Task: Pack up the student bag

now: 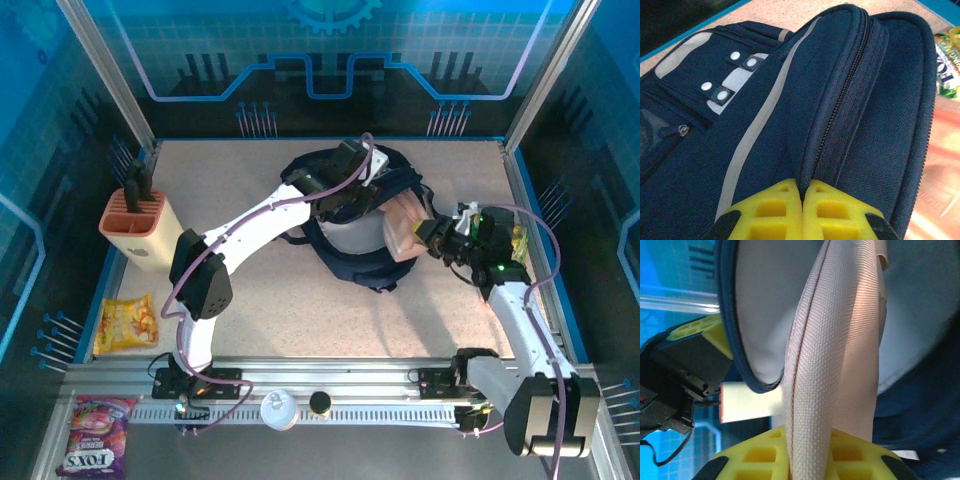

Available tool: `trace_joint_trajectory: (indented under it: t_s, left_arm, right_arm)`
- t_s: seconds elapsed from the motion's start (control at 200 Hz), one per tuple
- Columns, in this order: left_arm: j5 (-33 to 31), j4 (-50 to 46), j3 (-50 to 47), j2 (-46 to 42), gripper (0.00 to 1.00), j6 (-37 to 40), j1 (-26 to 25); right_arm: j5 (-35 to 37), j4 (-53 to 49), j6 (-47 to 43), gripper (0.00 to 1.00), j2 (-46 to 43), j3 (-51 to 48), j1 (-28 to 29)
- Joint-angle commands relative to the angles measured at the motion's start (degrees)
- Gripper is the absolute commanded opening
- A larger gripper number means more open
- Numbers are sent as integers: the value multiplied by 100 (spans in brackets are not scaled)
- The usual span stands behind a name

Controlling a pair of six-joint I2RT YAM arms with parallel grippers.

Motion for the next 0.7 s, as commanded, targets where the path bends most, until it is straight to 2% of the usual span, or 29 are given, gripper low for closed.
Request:
trace_joint_trajectory:
  t_s: [0.0,0.29,0.555,0.695]
  left_arm:
    - [394,643,135,-516,0,-266,-31]
    - [529,800,-195,-867,0,-327,-31]
    - [534,874,-456,-1109,0,-371,-31]
    - [550,874,-492,-1111,0,-419,-28]
  right_arm:
    - [-391,1101,447,15,286,6,247]
    - [-168,2554,1292,16,1558,72,642]
    - [518,3352,1785,16,2646,239,787]
    - [873,3272,1861,17,3207,652,1004]
